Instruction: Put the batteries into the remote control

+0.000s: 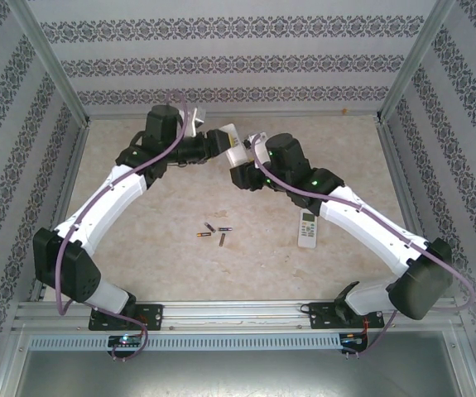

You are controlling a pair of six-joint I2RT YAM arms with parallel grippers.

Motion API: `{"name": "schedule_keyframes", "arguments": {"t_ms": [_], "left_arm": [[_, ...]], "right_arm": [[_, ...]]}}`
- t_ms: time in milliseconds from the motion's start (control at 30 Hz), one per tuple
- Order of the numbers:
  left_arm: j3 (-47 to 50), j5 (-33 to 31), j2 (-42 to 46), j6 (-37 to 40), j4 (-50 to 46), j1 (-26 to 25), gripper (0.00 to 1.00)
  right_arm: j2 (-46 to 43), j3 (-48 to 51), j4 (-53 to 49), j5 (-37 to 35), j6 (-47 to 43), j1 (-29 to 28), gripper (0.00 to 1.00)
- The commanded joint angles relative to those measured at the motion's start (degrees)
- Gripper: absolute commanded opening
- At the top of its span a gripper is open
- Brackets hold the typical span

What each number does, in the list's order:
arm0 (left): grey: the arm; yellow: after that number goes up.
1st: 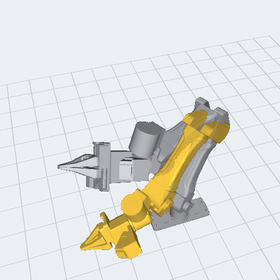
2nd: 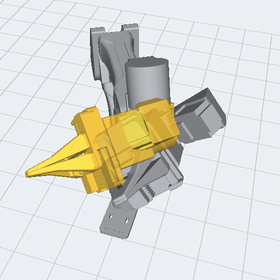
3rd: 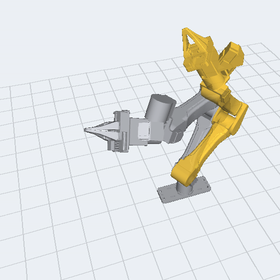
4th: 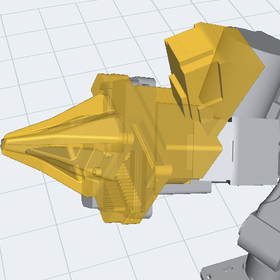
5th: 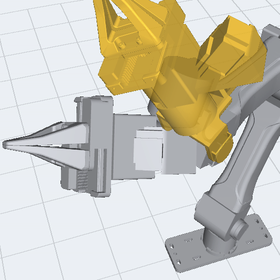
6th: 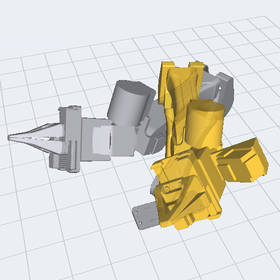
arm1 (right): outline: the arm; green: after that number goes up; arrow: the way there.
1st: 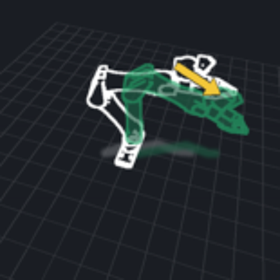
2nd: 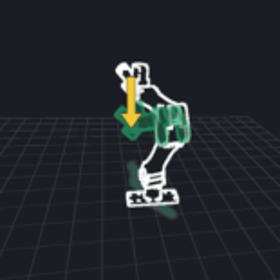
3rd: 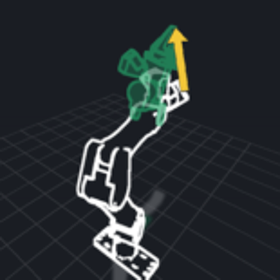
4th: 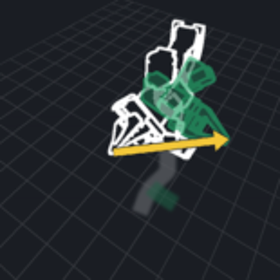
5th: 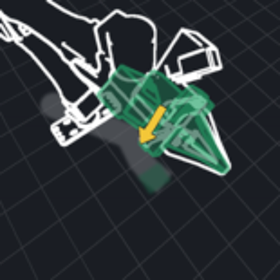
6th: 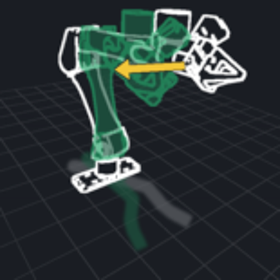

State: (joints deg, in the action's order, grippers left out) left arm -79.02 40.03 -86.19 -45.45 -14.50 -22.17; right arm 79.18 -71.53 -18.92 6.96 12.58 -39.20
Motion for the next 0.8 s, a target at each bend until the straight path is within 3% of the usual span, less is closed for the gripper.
{"name": "schedule_keyframes", "arguments": {"t_ms": [0,167,233,367,433,567,633,767], "left_arm": [[3.06,3.84,1.82,-5.48,11.14,-0.68,0.44],[5.51,3.43,2.43,-6.91,16.71,-0.69,0.24],[6.23,3.38,2.68,-7.11,19.64,-0.70,0.18],[7.27,3.64,2.80,-6.70,26.56,-0.14,0.14],[8.05,4.83,3.42,-4.87,31.70,0.18,0.14],[11.08,2.05,5.90,-0.54,40.13,0.12,0.08],[11.72,1.03,6.50,-0.71,42.21,0.16,0.07],[12.17,0.13,6.56,-3.65,44.80,0.16,0.05]], "right_arm": [[1.11,-1.58,0.03,-0.26,-1.42,-0.86,0.43],[1.78,-2.21,0.30,2.98,-0.66,-1.41,0.43],[1.27,-2.60,0.50,3.95,0.69,-1.41,0.48],[-0.68,-5.28,-0.85,2.15,10.91,-0.04,0.88],[-2.87,-5.80,-0.06,1.37,26.33,3.61,0.95],[-8.07,2.40,13.01,4.53,49.80,7.71,0.95],[-9.78,5.58,17.85,3.99,53.97,7.65,0.95],[-10.54,10.35,28.03,5.99,59.12,7.57,0.83]]}}
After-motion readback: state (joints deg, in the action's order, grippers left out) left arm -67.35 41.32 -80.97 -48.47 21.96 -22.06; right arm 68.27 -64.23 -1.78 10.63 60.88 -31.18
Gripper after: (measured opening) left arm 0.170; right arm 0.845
